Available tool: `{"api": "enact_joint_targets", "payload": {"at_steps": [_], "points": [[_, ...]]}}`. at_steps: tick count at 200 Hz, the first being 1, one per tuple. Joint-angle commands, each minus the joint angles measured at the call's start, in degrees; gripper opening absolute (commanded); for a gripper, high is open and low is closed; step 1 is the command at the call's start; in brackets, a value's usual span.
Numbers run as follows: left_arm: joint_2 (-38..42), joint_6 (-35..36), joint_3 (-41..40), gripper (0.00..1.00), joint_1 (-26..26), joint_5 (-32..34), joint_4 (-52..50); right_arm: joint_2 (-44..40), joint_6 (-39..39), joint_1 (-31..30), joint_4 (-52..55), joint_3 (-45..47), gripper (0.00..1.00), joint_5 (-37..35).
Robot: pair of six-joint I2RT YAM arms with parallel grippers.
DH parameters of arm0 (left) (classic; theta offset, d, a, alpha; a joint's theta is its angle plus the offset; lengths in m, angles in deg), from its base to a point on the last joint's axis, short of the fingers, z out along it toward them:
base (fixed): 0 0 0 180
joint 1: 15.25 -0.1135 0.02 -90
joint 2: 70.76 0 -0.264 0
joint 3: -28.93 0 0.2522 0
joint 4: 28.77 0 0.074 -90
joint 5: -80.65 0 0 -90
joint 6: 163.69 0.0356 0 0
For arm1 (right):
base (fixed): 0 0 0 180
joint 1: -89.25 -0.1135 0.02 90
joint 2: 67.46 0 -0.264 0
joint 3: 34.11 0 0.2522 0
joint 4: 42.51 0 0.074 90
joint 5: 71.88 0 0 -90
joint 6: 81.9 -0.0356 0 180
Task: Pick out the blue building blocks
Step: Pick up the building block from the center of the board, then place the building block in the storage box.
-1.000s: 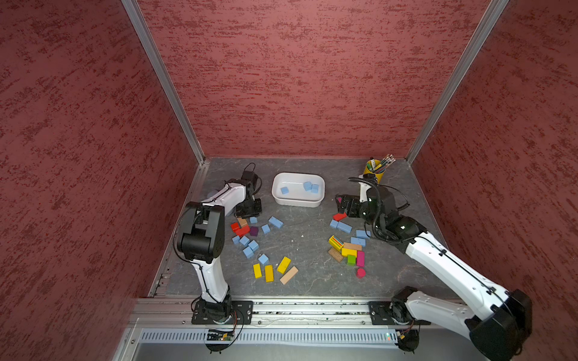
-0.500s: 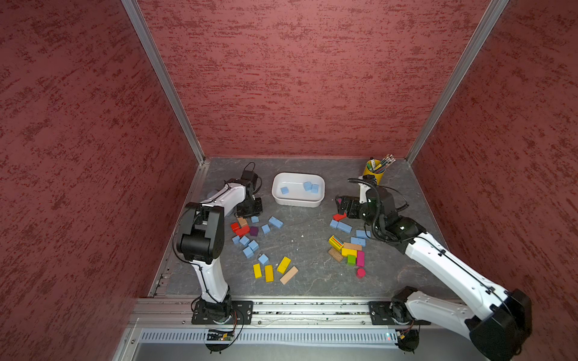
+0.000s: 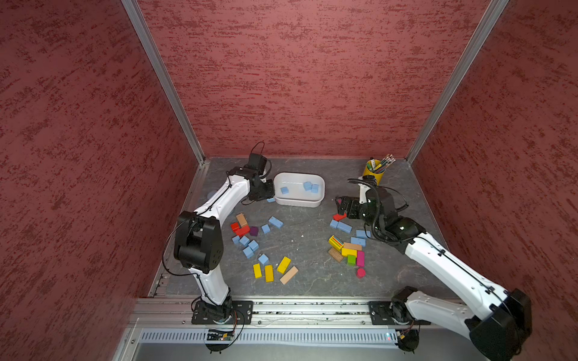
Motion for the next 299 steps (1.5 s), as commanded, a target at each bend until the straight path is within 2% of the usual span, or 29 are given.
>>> {"api": "enact_joint_targets", "payload": {"at_steps": [1, 91, 127, 242, 299], "points": [[-1.6, -1.6, 4.9, 0.19, 1.6, -1.9, -0.2, -1.3, 0.5, 0.2, -0.7, 0.7, 0.99, -1.0], [-19.4, -2.7, 28.7, 0.18, 5.6, -1.6, -4.0, -2.8, 1.2, 0.2, 0.5, 1.2, 0.99, -2.8], [-25.2, -2.8, 35.1, 0.18, 6.6, -1.0, -5.5, -2.7, 1.4, 0.2, 0.7, 1.3, 0.99, -3.1], [-36.4, -5.8, 45.1, 0.18, 7.0, -0.5, -5.8, -2.5, 2.3, 0.2, 0.9, 1.5, 0.99, -4.1], [-33.7, -4.8, 43.7, 0.37, 7.1, -0.6, -5.5, -2.0, 2.8, 0.2, 0.7, 1.7, 0.99, -4.5]]}}
